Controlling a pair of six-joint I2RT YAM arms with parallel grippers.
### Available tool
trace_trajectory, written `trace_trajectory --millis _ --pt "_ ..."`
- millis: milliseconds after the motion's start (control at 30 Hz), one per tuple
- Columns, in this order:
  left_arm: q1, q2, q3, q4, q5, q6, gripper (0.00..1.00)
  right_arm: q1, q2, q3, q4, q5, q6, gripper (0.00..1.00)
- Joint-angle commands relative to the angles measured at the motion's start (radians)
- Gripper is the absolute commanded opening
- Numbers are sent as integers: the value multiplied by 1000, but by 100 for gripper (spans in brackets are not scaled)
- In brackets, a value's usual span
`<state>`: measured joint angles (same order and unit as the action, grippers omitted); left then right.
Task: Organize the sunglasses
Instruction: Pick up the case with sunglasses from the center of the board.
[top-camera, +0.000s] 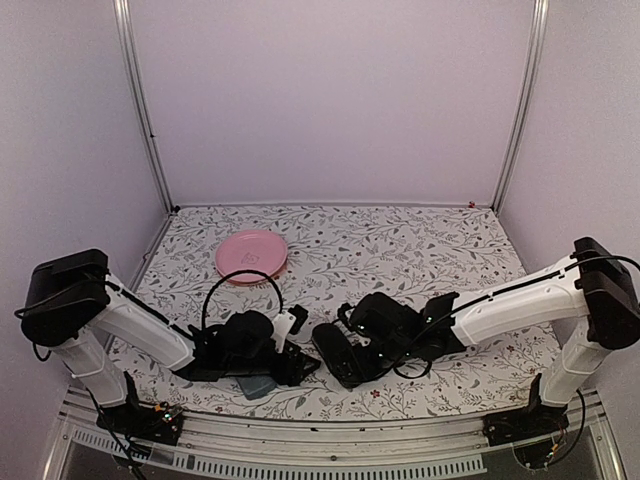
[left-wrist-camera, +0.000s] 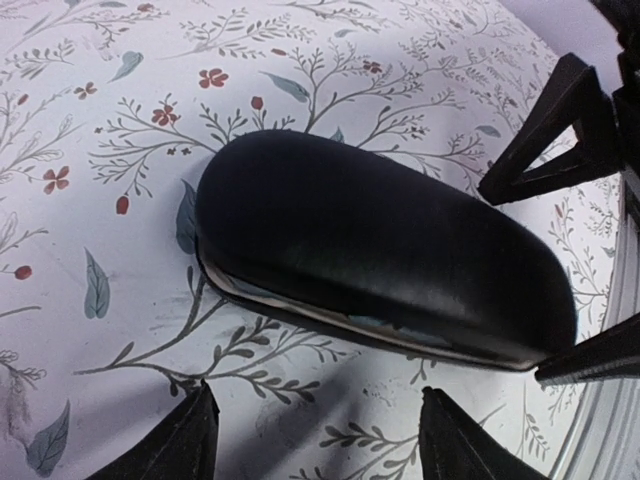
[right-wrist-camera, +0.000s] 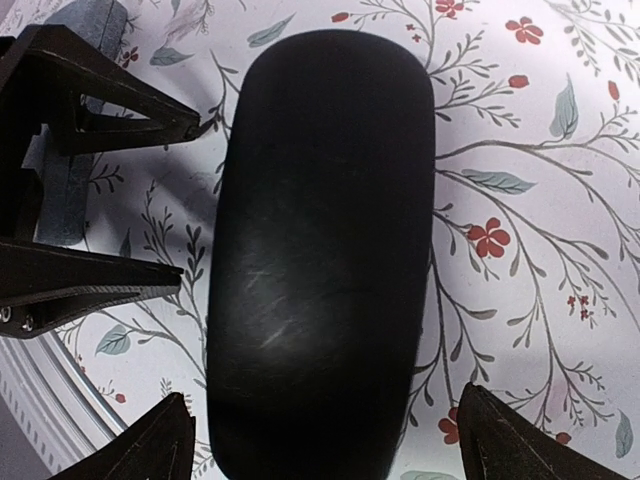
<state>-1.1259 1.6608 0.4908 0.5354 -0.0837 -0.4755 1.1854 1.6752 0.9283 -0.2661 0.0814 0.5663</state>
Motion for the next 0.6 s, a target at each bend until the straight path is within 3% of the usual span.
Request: trace_trajectory --millis 0,333,567 --pt "-9 6 5 -9 -4 -2 70 7 -39 13 -29 58 15 93" --pt "-9 17 15 -15 -11 -6 70 8 23 42 -26 24 -7 93" --pt "-7 10 4 -14 -22 -17 71 9 61 54 -24 5 -68 84"
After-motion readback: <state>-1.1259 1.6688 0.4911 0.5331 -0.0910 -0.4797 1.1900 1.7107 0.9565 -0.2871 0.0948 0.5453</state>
